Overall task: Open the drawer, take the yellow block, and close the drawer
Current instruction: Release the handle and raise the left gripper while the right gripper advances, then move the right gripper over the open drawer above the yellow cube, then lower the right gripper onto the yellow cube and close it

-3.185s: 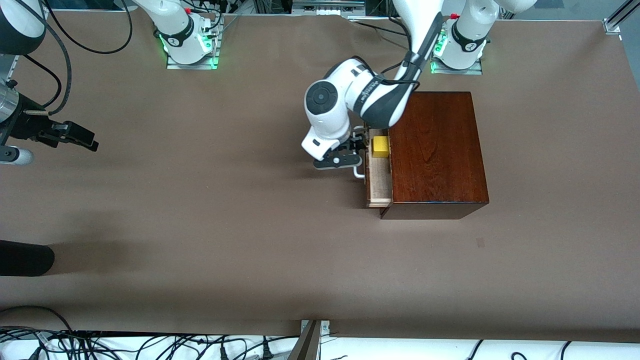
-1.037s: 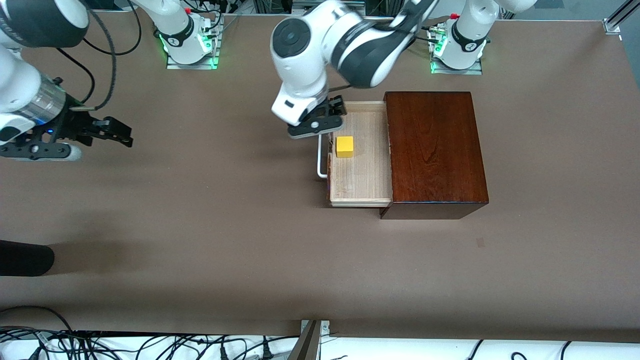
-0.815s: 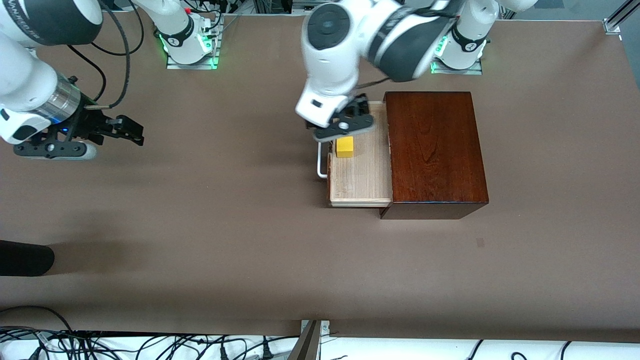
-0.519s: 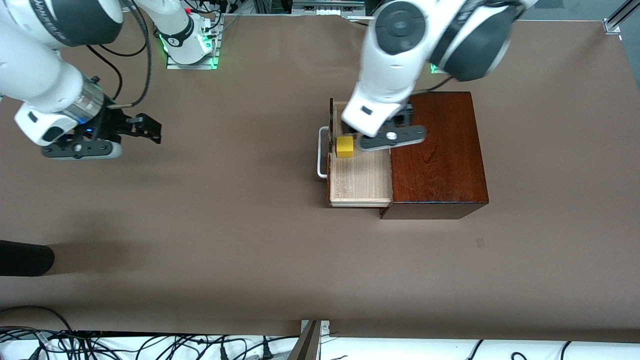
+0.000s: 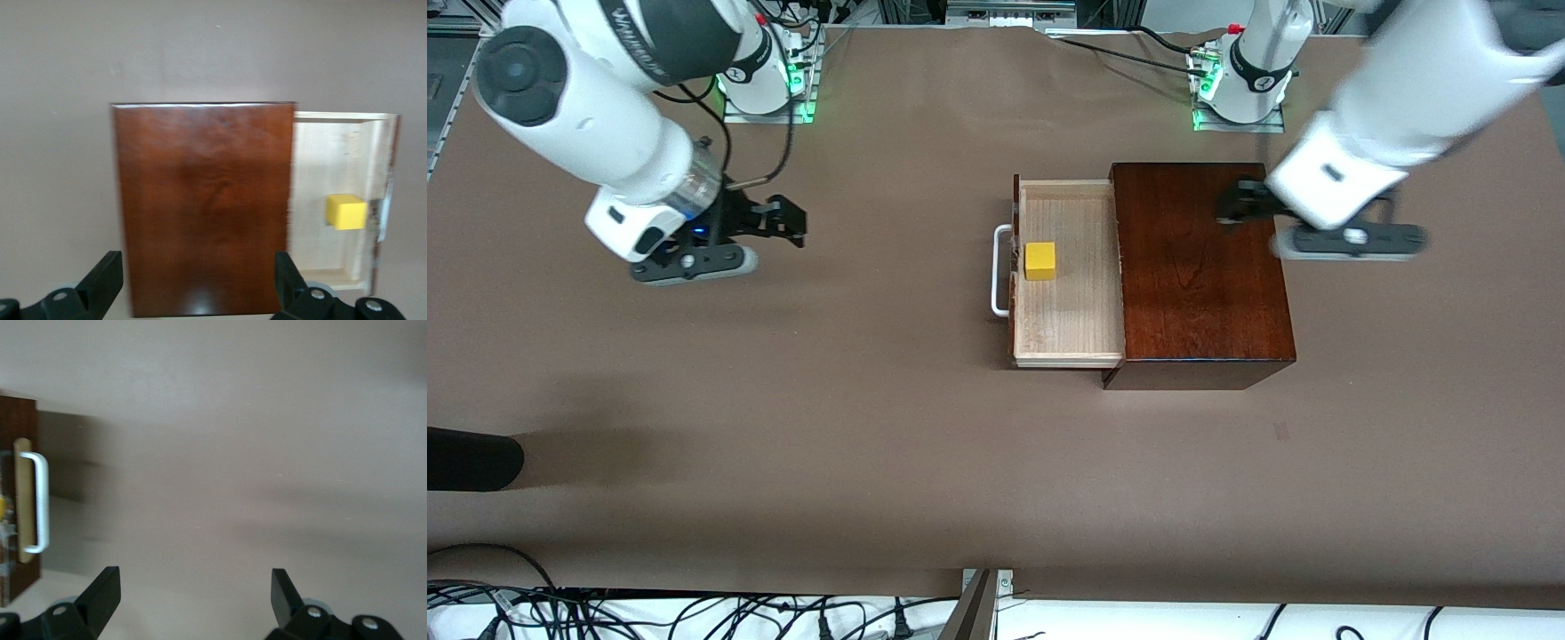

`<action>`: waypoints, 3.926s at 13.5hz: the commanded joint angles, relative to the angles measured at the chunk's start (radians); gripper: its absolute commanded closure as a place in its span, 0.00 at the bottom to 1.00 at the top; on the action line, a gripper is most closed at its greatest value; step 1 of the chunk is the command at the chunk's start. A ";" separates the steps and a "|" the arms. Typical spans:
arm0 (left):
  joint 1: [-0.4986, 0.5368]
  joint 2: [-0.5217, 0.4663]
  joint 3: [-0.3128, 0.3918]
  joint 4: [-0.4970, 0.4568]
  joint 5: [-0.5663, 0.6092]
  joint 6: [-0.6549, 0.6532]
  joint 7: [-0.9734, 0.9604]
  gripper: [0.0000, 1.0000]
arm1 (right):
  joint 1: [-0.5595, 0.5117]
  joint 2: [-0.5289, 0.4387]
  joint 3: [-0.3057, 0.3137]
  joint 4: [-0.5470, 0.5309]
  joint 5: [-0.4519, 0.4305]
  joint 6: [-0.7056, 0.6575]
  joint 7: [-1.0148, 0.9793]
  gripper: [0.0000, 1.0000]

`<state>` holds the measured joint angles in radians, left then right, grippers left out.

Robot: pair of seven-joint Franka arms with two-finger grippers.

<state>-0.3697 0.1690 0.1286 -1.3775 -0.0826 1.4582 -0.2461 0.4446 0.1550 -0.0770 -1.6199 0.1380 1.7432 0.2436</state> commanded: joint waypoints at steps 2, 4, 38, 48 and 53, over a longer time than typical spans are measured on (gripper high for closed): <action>0.133 -0.156 -0.018 -0.170 0.001 0.016 0.168 0.00 | 0.074 0.027 -0.007 0.017 0.066 0.028 0.043 0.00; 0.150 -0.221 -0.020 -0.227 0.046 0.024 0.176 0.00 | 0.124 0.037 -0.007 0.018 0.049 0.070 0.040 0.00; 0.216 -0.154 -0.011 -0.166 0.109 0.065 0.163 0.00 | 0.520 0.469 -0.009 0.255 -0.038 0.388 -0.825 0.00; 0.216 -0.154 -0.011 -0.166 0.109 0.065 0.163 0.00 | 0.536 0.524 -0.009 0.252 -0.083 0.454 -0.825 0.00; 0.216 -0.154 -0.012 -0.166 0.109 0.065 0.162 0.00 | 0.543 0.541 -0.009 0.249 -0.110 0.460 -0.820 0.00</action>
<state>-0.1603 0.0009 0.1227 -1.5725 0.0202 1.5305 -0.0869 0.9725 0.6736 -0.0768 -1.3948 0.0411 2.1955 -0.5709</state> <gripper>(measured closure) 0.000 0.000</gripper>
